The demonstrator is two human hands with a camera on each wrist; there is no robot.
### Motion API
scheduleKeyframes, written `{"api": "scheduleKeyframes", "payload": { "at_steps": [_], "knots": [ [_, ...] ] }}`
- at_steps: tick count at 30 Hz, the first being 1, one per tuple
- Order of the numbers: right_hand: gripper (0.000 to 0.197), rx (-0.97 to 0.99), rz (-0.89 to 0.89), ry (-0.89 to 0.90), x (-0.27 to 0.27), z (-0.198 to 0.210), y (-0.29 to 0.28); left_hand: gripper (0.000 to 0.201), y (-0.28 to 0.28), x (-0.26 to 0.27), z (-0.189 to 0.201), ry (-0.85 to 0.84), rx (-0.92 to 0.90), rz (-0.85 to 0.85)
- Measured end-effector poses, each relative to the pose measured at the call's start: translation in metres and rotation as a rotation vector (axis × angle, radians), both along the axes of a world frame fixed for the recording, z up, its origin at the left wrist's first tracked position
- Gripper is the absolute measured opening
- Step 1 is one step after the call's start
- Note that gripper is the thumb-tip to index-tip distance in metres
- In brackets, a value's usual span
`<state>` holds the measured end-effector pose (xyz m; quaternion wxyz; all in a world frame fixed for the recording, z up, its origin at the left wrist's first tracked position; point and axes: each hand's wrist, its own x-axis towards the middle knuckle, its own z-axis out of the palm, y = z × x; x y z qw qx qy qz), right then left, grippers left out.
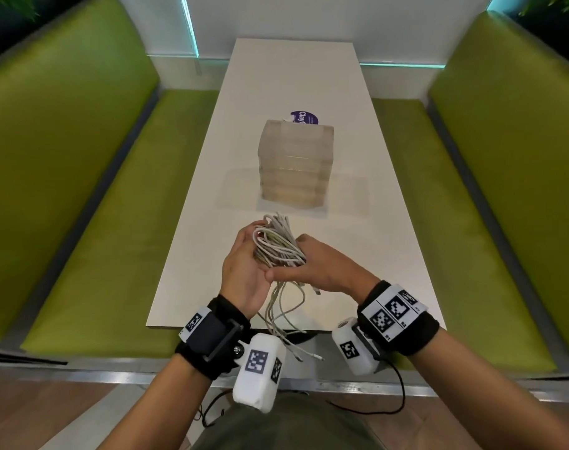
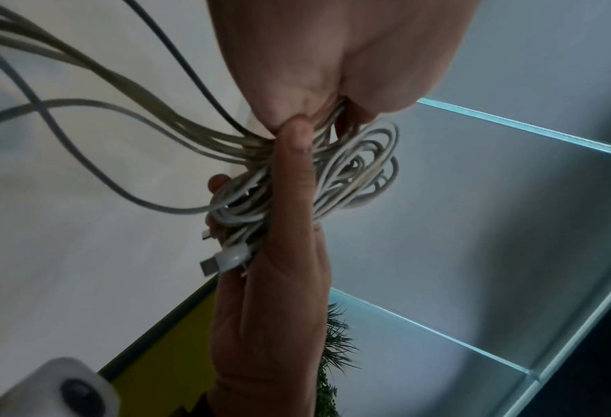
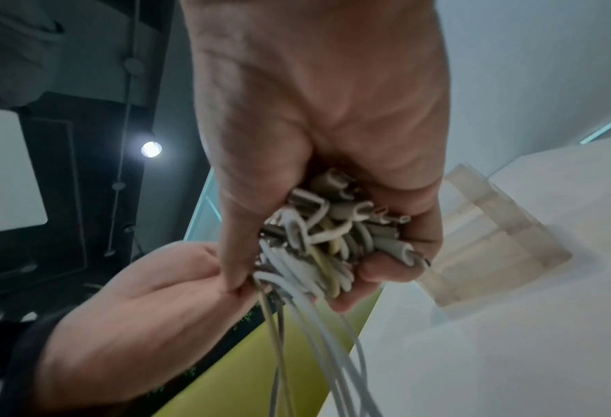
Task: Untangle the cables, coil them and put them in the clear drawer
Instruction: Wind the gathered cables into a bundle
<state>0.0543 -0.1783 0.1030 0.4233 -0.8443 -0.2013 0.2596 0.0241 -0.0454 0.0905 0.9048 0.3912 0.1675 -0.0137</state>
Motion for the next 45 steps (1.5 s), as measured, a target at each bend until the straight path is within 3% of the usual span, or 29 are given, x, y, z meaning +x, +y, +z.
{"api": "scheduleKeyframes", "payload": {
  "at_steps": [3,5,8,11,13,16,21,24,32,37,45],
  "knots": [
    [0.031,0.032,-0.005,0.081,0.000,0.001,-0.003,0.031,0.006,0.000,0.001,-0.011,-0.076,-0.070],
    [0.027,0.069,-0.016,0.100,-0.003,0.001,-0.004,0.053,0.011,0.000,0.003,-0.054,-0.054,-0.140],
    [0.021,0.137,-0.018,0.128,-0.009,0.000,-0.003,0.081,0.013,-0.002,0.002,-0.187,0.156,-0.219],
    [0.017,0.120,-0.053,0.104,-0.012,-0.005,0.001,0.091,0.010,-0.006,-0.003,-0.184,0.366,-0.233],
    [0.010,0.104,-0.038,0.079,-0.014,-0.008,0.005,0.086,0.005,-0.006,-0.002,-0.148,0.389,-0.168],
    [0.005,0.073,0.026,0.067,-0.015,-0.006,0.010,0.058,0.002,-0.003,0.001,-0.100,0.343,-0.042],
    [0.014,0.235,0.044,0.169,-0.017,-0.006,0.011,0.028,0.007,0.000,0.006,-0.174,0.314,-0.115],
    [0.009,0.247,0.072,0.171,-0.016,-0.009,0.008,0.028,0.011,-0.001,0.009,-0.205,0.258,-0.206],
    [0.029,0.366,0.173,0.245,-0.021,-0.018,0.003,0.027,0.009,-0.007,0.007,-0.189,0.347,-0.257],
    [0.019,0.353,0.248,0.344,-0.021,-0.016,-0.003,0.024,0.003,-0.009,0.005,-0.183,0.386,-0.274],
    [0.019,0.355,0.158,0.329,-0.026,-0.016,-0.002,0.023,0.000,-0.005,0.006,-0.183,0.402,-0.272]
  ]
}}
